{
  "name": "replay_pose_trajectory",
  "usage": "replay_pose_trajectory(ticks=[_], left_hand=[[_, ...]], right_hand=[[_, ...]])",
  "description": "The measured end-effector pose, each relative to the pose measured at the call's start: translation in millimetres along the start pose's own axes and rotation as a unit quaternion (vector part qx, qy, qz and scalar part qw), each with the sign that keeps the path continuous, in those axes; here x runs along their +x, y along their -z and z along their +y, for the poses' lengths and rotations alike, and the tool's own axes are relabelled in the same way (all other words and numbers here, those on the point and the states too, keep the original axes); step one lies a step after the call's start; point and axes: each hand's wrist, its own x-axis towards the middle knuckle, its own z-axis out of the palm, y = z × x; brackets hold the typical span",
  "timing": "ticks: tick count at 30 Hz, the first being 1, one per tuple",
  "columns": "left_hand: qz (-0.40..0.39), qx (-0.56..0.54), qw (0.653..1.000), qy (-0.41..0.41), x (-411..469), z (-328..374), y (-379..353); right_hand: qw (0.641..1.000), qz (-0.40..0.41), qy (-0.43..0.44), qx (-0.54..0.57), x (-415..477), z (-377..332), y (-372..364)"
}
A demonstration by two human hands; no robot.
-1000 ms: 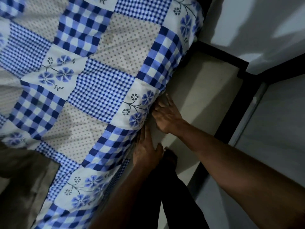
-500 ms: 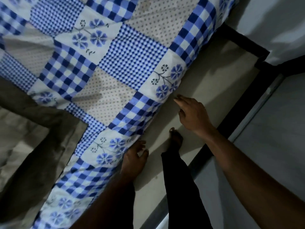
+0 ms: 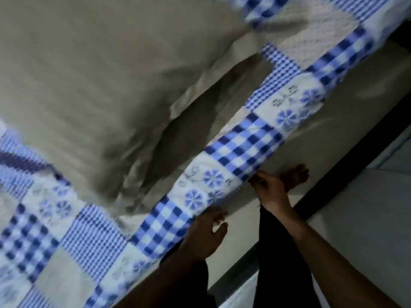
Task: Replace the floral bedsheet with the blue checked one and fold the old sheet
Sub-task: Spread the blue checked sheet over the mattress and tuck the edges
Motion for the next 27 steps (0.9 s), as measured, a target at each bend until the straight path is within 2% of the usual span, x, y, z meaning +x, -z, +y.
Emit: replay_pose_trajectory(ticks=[4,8,13,17,21,24,27], left_hand=[[-0.017,0.068,0.997,0.015,-84,-93,49],[0.005,0.101,0.995,0.021,-149,-151,78],[0.021,0.107,0.994,0.020,-199,-210,96],[0.003,0.121,0.992,0.025,-234,-262,107],[0.015,0.157,0.987,0.028,-292,-320,127],[0.006,0.175,0.982,0.064,-333,-361,146],[-0.011,0.176,0.980,0.092,-367,-404,161]], right_hand=[[0.992,0.019,-0.085,0.090,-74,-14,-110],[0.980,-0.007,-0.140,0.141,-134,-29,-183],[0.973,-0.054,-0.155,0.160,-176,-32,-238],[0.976,-0.024,-0.160,0.147,-205,-12,-282],[0.958,0.006,-0.193,0.210,-255,-7,-326],[0.947,0.010,-0.209,0.245,-299,-10,-365],[0.951,-0.031,-0.188,0.245,-342,-12,-418]])
